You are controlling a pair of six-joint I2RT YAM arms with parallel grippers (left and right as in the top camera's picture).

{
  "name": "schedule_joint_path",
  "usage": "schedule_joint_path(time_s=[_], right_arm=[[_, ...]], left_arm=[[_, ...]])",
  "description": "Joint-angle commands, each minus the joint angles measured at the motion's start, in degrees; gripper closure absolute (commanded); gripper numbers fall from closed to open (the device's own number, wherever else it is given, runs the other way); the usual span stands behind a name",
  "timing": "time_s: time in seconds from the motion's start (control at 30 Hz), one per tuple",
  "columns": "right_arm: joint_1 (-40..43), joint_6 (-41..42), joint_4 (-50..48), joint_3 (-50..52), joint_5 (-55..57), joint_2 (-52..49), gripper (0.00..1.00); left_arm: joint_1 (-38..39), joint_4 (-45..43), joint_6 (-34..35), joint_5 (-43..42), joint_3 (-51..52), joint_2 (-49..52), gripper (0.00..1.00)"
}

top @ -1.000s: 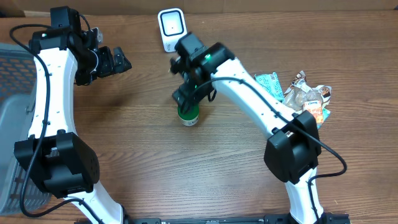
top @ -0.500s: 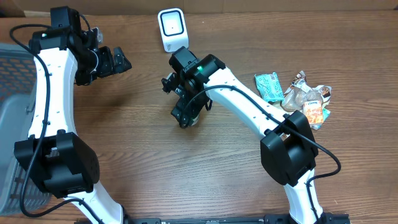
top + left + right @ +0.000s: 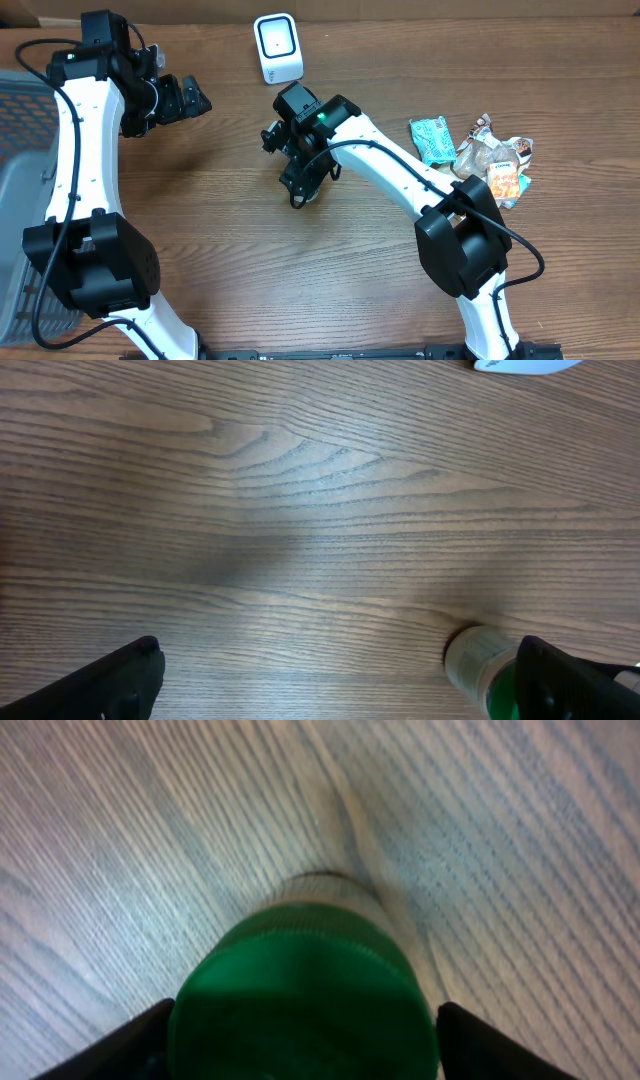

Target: Scan the item barcode

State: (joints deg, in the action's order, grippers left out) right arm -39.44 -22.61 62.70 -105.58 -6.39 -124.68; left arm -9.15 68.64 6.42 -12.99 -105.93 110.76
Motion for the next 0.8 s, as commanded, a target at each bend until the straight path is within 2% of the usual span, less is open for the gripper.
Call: schedule_joint_path(time_s=[0.0,0.2,0.27,0.4,0.47,0.6,0.63,0.73,0.77], right_arm=[[-0.09,4.76,-0.94,-0.02,0.39,0.37,0.30],[-0.09,15.28,-1.57,-0.24,1.75,0.37,0.50],[-0.09,18.58,-1.51,-0.28,2.25,0.39,0.52],[-0.09,29.99,-1.22,-0.31,6.23,0.39,0.51],[0.02,39.10,-0.17,-0.31,9.84,0.39,0.42],[0.94,52.04,1.77,-0.33,11.45,0.48,0.44],[1.18,54.97,1.95,-0.33,11.39,0.48,0.50],[1.68,65.92,1.70,-0.33,9.53,0.48,0.76],[1.73,70.12,1.66,-0.33,9.07,0.48,0.78]], left_arm=[[-0.48,0.11,-0.63,0.57,-0.98,-0.09,0.01],[-0.48,0.11,-0.63,0.57,-0.98,-0.09,0.00],[-0.48,0.11,-0.63,0.57,-0.98,-0.09,0.01],[-0.48,0.11,-0.63,0.57,-0.98,-0.09,0.01],[-0.48,0.11,-0.63,0.57,-0.98,-0.09,0.01],[-0.48,0.11,-0.63,0.57,-0.98,-0.09,0.01],[-0.48,0.11,-0.63,0.57,-0.98,-0.09,0.01],[-0.48,0.13,-0.63,0.57,-0.98,-0.09,0.01],[-0.48,0.11,-0.63,0.57,-0.98,-0.09,0.01]])
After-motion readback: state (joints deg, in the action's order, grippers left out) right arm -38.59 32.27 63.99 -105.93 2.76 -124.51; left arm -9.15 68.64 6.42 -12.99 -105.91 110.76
